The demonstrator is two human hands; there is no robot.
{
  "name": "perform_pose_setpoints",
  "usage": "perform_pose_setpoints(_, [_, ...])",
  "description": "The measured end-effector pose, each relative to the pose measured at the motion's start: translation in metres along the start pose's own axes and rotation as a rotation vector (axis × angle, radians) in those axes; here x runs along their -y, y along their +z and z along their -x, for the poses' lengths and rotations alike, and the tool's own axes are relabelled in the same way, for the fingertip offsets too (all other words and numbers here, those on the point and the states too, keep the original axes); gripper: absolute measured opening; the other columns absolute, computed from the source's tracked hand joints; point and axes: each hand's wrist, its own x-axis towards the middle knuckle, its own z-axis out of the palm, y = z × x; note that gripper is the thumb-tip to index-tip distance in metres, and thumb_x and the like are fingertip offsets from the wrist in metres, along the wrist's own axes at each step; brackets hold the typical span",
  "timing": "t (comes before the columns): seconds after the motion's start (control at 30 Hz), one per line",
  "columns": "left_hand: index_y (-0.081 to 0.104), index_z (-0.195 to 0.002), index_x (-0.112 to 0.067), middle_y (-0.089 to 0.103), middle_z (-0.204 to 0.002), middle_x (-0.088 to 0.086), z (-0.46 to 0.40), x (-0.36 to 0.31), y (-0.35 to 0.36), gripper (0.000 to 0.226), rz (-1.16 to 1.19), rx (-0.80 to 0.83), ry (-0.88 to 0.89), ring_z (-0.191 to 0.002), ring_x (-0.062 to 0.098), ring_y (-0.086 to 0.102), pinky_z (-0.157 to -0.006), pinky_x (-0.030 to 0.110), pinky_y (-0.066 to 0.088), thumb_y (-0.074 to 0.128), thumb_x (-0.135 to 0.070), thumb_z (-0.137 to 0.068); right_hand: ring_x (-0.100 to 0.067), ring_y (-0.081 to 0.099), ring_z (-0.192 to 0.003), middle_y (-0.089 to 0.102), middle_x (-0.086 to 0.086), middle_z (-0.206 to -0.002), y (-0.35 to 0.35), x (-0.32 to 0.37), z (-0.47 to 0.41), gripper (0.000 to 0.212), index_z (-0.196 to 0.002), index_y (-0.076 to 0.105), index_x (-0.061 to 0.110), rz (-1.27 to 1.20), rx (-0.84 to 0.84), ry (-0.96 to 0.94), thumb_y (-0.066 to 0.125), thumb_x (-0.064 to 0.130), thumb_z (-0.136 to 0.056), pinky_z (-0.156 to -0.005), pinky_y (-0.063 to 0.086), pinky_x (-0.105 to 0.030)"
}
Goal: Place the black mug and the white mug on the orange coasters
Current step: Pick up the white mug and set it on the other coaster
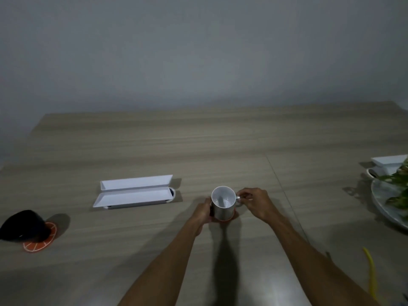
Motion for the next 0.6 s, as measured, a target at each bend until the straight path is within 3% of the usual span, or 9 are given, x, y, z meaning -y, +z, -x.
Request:
perform_pose_setpoints(0.1, [0.063,-0.123,-0.010,0.070,-0.120,0.015,-0.015,0.006,0.004,0.046,-0.029,-0.035,-0.008,-0.108,0.032,0.068,-0.080,0.042,0.062,0.040,-0.041,-0.099,0.000,0.068,-0.074,0.075,0.004,-0.085,0.006,-0.015,-0.009,0.016,-0.088,0.077,0.017,-0.017,0.000,0.015,0.075,0.006,-0.076,-0.072,0.048,-0.012])
perform_pose_setpoints(0.2, [0.068,-0.114,-0.014,0.072,-0.116,0.014,-0.027,0.009,0.003,0.046,-0.093,-0.086,0.006,-0.106,0.030,0.068,-0.095,0.046,0.054,0.038,-0.044,-0.096,-0.010,0.068,-0.081,0.075,0.003,-0.089,0.011,-0.019,-0.016,0.018,-0.092,0.077,0.016,-0.028,0.011,0.010,0.077,0.009,-0.075,-0.075,0.049,-0.012])
perform_pose_setpoints(0.37, [0.064,-0.088,-0.020,0.065,-0.091,0.010,-0.024,-0.001,0.005,0.033,-0.145,-0.104,0.014,-0.069,0.016,0.057,-0.063,0.028,0.045,0.036,-0.032,-0.099,-0.010,0.069,-0.087,0.077,0.002,-0.096,0.015,-0.029,-0.023,0.020,-0.095,0.076,0.019,-0.033,0.024,0.006,0.075,0.009,-0.077,-0.084,0.053,-0.024])
perform_pose_setpoints(0.47, [0.066,-0.087,-0.017,0.066,-0.088,0.010,-0.022,-0.004,0.006,0.030,-0.147,-0.098,0.013,-0.067,0.016,0.059,-0.063,0.029,0.047,0.040,-0.028,-0.098,-0.010,0.069,-0.088,0.077,0.003,-0.097,0.015,-0.032,-0.023,0.021,-0.095,0.076,0.020,-0.039,0.030,0.030,0.073,0.007,-0.078,-0.085,0.052,-0.023])
perform_pose_setpoints(0.6, [0.066,-0.081,-0.018,0.065,-0.080,0.006,-0.013,-0.003,0.001,0.030,-0.213,-0.091,0.052,-0.069,0.018,0.058,-0.066,0.030,0.043,0.042,-0.027,-0.097,-0.018,0.069,-0.096,0.076,0.000,-0.101,0.015,-0.032,-0.022,0.022,-0.099,0.072,0.020,-0.011,0.051,0.024,0.065,0.005,-0.084,-0.091,0.055,-0.034])
